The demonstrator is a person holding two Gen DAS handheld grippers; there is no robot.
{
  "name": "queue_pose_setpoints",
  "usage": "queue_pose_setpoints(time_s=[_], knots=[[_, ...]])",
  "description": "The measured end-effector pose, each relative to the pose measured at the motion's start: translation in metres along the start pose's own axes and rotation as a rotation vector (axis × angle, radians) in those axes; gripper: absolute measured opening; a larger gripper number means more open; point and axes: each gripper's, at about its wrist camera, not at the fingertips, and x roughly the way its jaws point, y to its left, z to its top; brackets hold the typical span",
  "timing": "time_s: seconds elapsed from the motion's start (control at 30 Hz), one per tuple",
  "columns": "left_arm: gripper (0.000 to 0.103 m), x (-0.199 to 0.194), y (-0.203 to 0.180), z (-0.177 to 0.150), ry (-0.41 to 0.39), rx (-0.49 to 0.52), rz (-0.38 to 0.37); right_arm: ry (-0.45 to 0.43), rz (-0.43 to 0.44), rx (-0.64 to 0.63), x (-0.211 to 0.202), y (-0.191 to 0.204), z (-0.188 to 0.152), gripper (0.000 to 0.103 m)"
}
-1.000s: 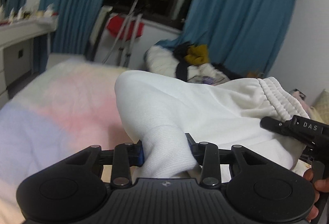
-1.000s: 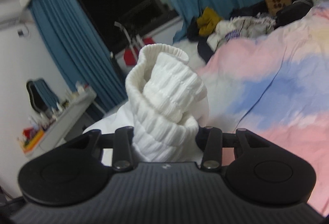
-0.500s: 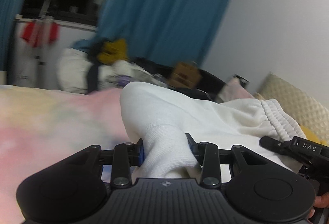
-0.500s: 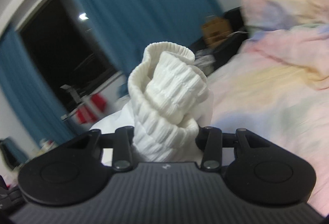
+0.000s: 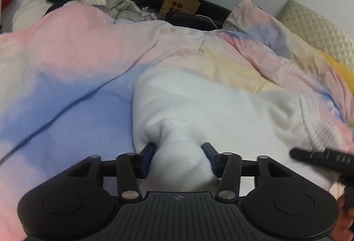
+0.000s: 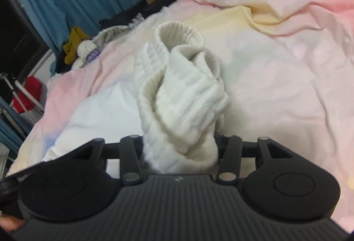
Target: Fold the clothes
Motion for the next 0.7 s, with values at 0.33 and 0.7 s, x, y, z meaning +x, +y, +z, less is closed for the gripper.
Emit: queue_pose_setpoints(time_s=[0.33, 0.7], knots=[[0.08, -0.063, -0.008, 0.009, -0.021, 0.067, -0.007, -0.004, -0.043, 0.066, -0.059, 0.008, 0.013, 0.078], [0.103, -0.301, -0.042, 0.0, -0.194, 0.144, 0.03, -0.176, -0.048, -0.161, -0.217, 0.064, 0.006, 0.083]])
